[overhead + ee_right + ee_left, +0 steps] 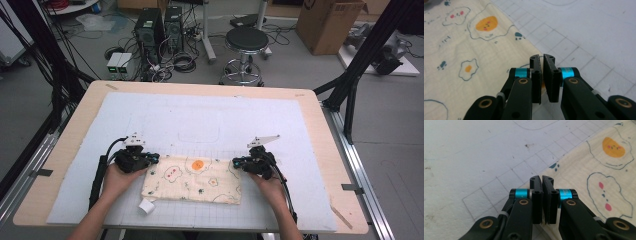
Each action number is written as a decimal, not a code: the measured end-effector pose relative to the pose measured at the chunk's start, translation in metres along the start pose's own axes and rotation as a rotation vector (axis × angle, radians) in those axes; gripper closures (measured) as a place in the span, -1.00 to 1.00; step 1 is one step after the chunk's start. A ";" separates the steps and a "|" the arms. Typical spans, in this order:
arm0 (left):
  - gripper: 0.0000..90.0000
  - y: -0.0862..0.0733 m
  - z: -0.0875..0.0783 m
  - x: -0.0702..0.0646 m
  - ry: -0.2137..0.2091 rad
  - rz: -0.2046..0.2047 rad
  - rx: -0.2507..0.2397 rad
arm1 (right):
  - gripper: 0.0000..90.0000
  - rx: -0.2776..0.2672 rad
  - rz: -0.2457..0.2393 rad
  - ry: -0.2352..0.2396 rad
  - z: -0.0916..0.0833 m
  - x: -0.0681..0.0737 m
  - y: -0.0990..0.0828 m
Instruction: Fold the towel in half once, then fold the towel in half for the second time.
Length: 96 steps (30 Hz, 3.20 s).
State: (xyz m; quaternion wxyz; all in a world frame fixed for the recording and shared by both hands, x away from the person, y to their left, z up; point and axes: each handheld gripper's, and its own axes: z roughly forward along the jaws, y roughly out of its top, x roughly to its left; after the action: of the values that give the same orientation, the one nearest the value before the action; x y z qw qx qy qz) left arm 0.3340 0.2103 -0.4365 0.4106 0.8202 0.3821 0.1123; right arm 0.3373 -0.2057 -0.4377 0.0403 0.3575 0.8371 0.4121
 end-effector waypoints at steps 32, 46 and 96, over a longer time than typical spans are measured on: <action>0.12 -0.013 -0.048 -0.016 -0.107 0.038 -0.202 | -0.02 -0.153 -0.054 0.042 -0.029 0.030 0.008; 0.03 -0.013 -0.047 -0.015 -0.097 0.032 -0.201 | -0.07 -0.117 -0.065 0.038 -0.023 0.032 0.008; 0.11 -0.016 -0.013 0.014 0.052 -0.144 -0.136 | 0.24 -0.006 0.078 -0.082 -0.004 -0.005 0.004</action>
State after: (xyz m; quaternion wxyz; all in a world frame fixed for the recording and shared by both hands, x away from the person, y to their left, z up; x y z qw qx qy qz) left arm 0.3286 0.2345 -0.4418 0.4623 0.7576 0.4422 0.1292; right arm 0.3416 -0.2093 -0.4336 0.0595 0.4063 0.8189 0.4011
